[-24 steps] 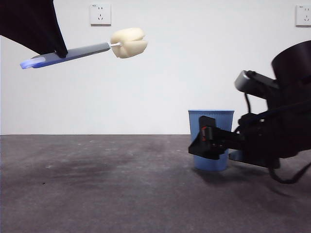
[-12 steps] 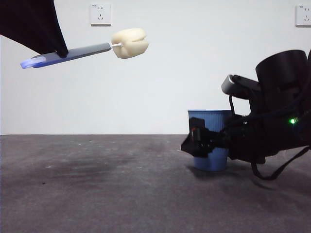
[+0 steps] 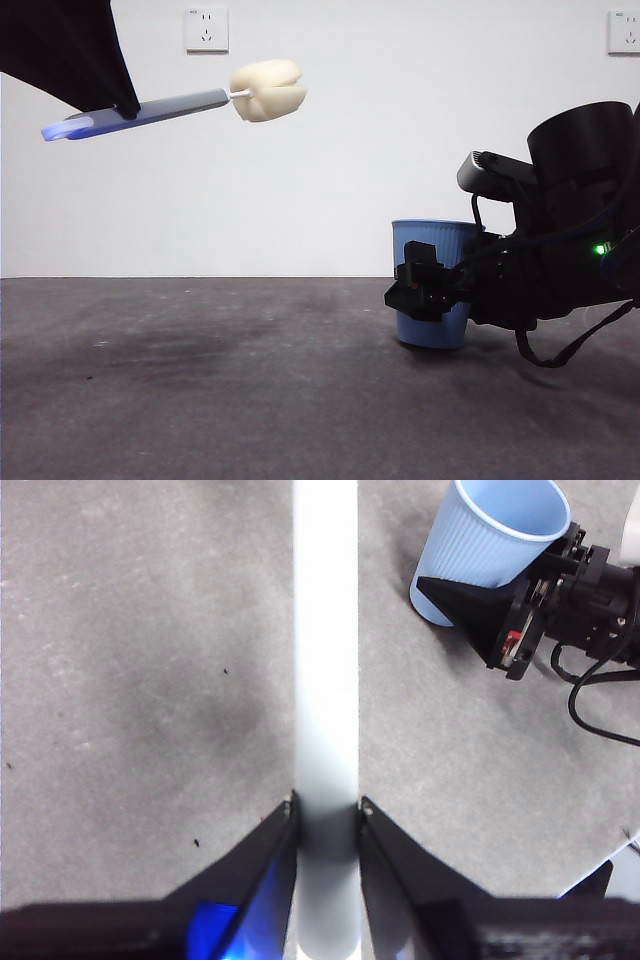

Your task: Pick up the cup brush,pick up the cup,insert the brush into the cup,clean the cup,put the cup brush back,put the cup back to the fixed position on the table

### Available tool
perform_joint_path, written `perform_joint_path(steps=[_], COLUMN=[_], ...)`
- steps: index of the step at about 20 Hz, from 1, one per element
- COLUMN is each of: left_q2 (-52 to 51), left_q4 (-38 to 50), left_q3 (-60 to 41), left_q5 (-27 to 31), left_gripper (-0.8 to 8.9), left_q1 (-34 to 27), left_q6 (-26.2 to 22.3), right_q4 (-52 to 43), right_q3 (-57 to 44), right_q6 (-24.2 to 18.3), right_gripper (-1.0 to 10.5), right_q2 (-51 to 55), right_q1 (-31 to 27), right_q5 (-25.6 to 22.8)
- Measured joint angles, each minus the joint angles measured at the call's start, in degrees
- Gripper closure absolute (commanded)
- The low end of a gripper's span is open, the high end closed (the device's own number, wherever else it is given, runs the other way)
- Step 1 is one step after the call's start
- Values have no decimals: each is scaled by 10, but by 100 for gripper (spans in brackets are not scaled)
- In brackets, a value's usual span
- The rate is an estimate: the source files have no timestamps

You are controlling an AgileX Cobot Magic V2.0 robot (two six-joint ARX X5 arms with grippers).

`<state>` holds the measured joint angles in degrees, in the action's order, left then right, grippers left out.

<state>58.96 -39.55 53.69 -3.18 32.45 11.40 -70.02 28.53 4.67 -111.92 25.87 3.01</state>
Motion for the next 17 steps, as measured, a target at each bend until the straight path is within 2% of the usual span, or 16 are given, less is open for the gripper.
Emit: perform_joint_path(steps=[3,5,7,9,12,14,17], left_q2=[0,0,0,0,0,0,6], left_q4=[-29,-51,-67,-79,-105,-128,-154], left_q3=[0,0,0,0,0,0,0], left_q5=[0,0,2,12,31,37,43], left_gripper=[822,822,822,822,822,822,822], left_q1=[0,0,0,0,0,0,0], left_q6=[-17,-38,-64,-90,-137,-174,-248], right_q4=[-1,49,128,255,505,664,847], right_q3=[0,0,0,10,62,107,148], right_q6=[-5,-13,-39,-78,-151,-202,-276], right_gripper=[958,959,959,959,959,959,959], right_q2=[3,37,106,189,295,331,337], right_q1=[4,12,20,25,31,38,53], right_q5=[3,13,13,12,-12,-45,-72])
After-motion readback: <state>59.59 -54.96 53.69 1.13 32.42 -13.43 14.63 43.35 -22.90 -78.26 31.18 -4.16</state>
